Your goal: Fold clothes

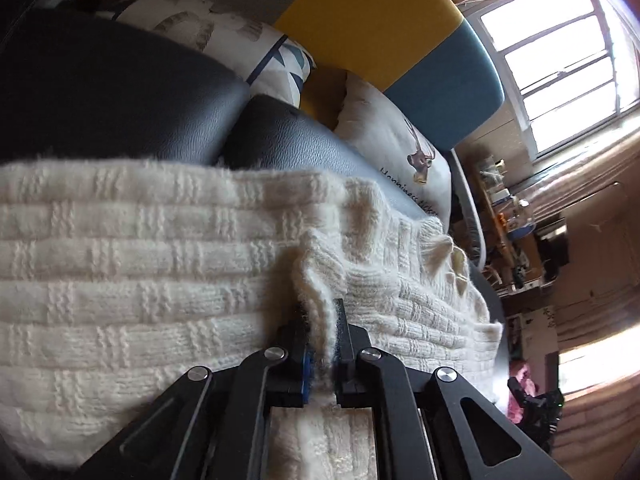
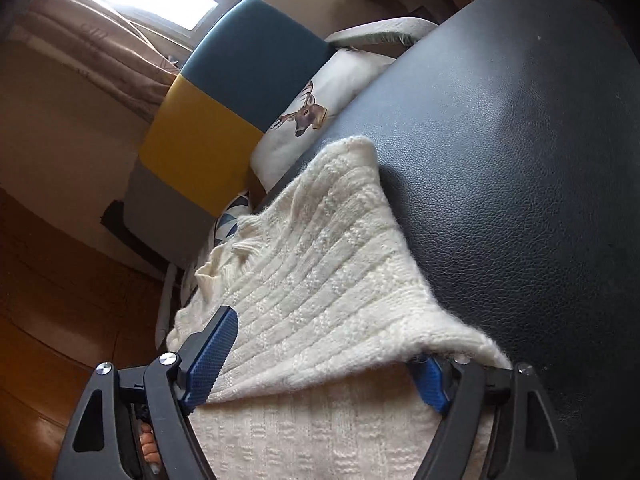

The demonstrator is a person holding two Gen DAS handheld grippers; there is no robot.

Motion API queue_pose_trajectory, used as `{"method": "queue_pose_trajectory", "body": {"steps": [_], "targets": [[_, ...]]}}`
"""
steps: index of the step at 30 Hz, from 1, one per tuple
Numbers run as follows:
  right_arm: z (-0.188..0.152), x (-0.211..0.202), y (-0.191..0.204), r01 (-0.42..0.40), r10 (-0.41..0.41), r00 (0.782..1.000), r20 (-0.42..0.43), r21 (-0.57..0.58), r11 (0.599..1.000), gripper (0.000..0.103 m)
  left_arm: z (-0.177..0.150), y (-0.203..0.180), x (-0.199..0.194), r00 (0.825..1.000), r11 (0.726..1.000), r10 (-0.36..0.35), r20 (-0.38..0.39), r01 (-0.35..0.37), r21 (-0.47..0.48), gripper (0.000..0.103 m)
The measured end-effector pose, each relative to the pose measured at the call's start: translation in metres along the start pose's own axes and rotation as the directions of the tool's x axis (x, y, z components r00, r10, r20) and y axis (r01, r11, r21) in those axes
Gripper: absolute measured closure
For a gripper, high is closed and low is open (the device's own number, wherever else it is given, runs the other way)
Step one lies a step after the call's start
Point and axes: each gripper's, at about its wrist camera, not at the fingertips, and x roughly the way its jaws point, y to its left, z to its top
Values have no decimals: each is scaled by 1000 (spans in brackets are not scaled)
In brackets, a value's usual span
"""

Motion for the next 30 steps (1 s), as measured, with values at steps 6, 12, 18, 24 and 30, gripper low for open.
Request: {"method": "queue_pose_trajectory", "body": {"steps": [6, 12, 18, 24, 30], "targets": [[0, -25, -22, -90, 99, 994, -49, 157, 984, 22, -1, 3, -27, 999, 997, 23, 24, -21, -73, 83], [0, -56, -8, -159, 162, 987, -10, 116, 980, 20, -11, -30, -51, 997, 998, -55, 59, 56, -21, 59], [15, -12, 23, -185, 188, 981, -54, 58, 981, 20, -43, -77, 15, 993, 993, 20, -119, -6, 117, 58], [-13, 5, 9, -145, 149, 988, 28, -111, 983, 28, -43, -158, 48, 985, 938, -39, -166, 93, 335, 45], [-14, 2, 5, -198, 201, 980, 13, -113, 974, 27, -50, -257, 125, 936, 824, -40, -350, 229, 518, 30]]}}
